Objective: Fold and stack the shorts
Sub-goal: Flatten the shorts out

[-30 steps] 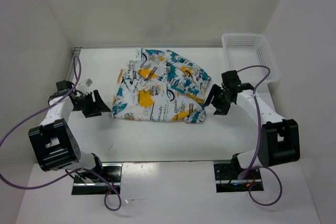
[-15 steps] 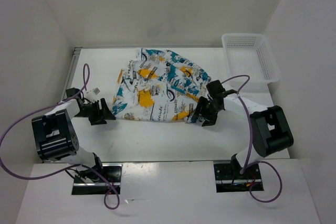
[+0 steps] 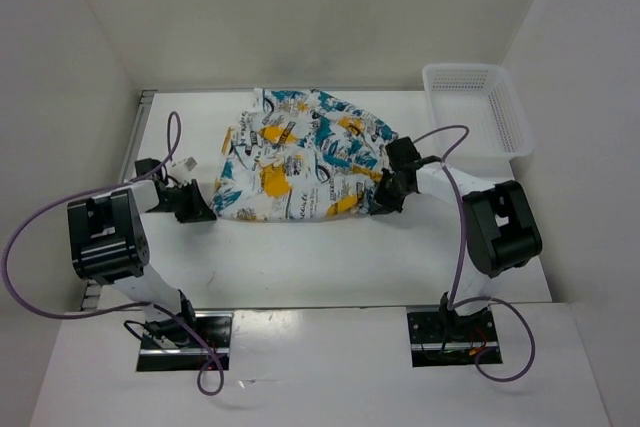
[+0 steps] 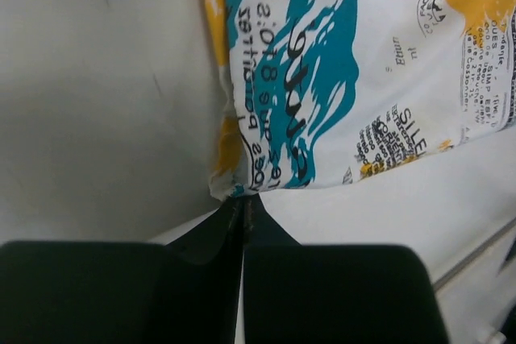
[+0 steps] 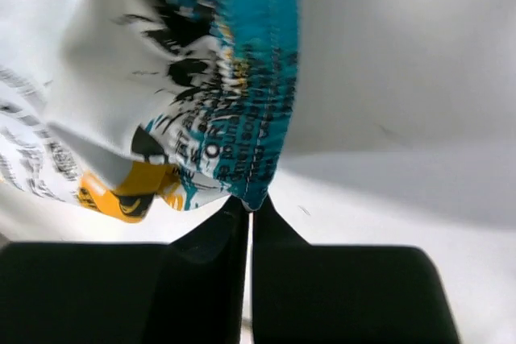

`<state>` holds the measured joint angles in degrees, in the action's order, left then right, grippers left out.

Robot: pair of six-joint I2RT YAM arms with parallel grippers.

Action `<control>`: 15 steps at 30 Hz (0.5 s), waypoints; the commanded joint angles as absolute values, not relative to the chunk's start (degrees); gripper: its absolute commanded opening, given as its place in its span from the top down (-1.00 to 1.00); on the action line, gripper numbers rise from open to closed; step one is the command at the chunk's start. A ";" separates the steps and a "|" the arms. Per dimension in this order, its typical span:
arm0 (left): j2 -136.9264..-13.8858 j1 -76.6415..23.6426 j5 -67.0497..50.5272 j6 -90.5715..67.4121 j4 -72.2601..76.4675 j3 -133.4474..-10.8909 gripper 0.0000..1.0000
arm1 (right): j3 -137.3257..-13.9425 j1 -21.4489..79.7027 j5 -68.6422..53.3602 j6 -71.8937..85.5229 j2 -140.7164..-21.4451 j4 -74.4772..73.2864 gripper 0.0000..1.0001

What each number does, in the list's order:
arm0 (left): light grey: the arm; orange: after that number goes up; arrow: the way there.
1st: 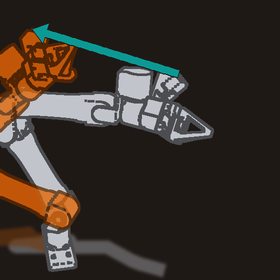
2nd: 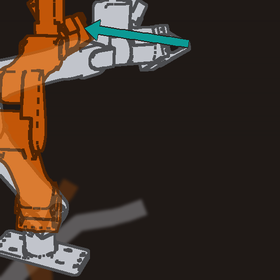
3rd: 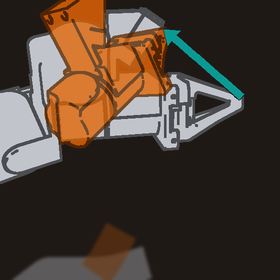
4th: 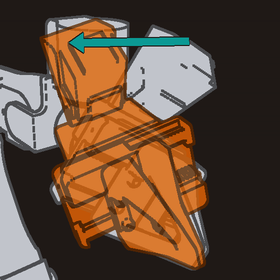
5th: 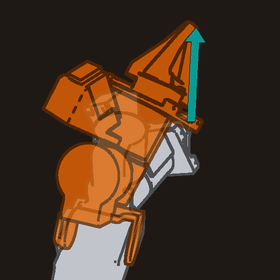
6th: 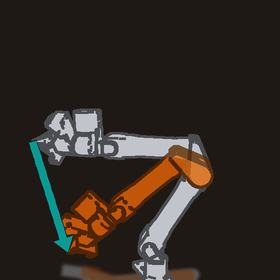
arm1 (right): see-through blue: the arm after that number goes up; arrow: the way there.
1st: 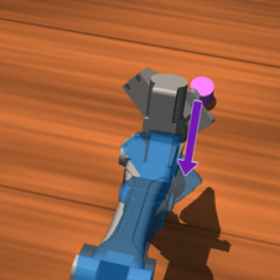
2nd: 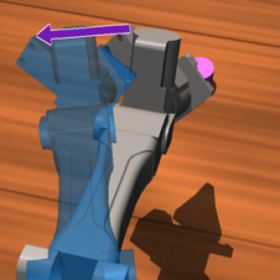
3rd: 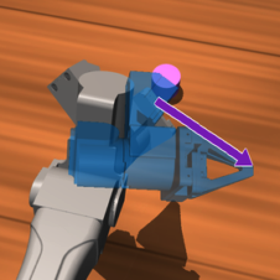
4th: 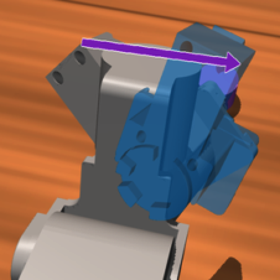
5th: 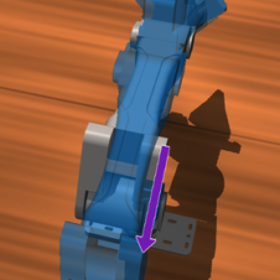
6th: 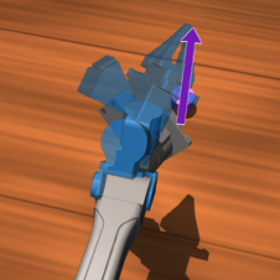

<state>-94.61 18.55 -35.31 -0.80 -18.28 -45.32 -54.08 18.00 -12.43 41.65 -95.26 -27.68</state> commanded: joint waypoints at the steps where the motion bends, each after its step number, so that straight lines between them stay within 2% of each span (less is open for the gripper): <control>1: -98.43 17.31 -33.84 0.00 -13.79 -51.13 1.00 | -65.01 18.02 -5.38 38.16 -97.46 -28.10 1.00; 5: -98.10 16.70 -33.14 0.00 -16.08 -61.33 1.00 | -79.58 17.49 -2.20 32.62 -99.31 -33.39 1.00; 8: -95.63 16.70 -32.61 0.00 -17.66 -66.61 1.00 | -85.23 17.49 -1.67 27.97 -99.84 -37.87 1.00; 15: -89.04 18.46 -34.01 0.00 -22.58 -66.36 1.00 | -80.08 17.49 -1.67 25.41 -93.52 -43.59 1.00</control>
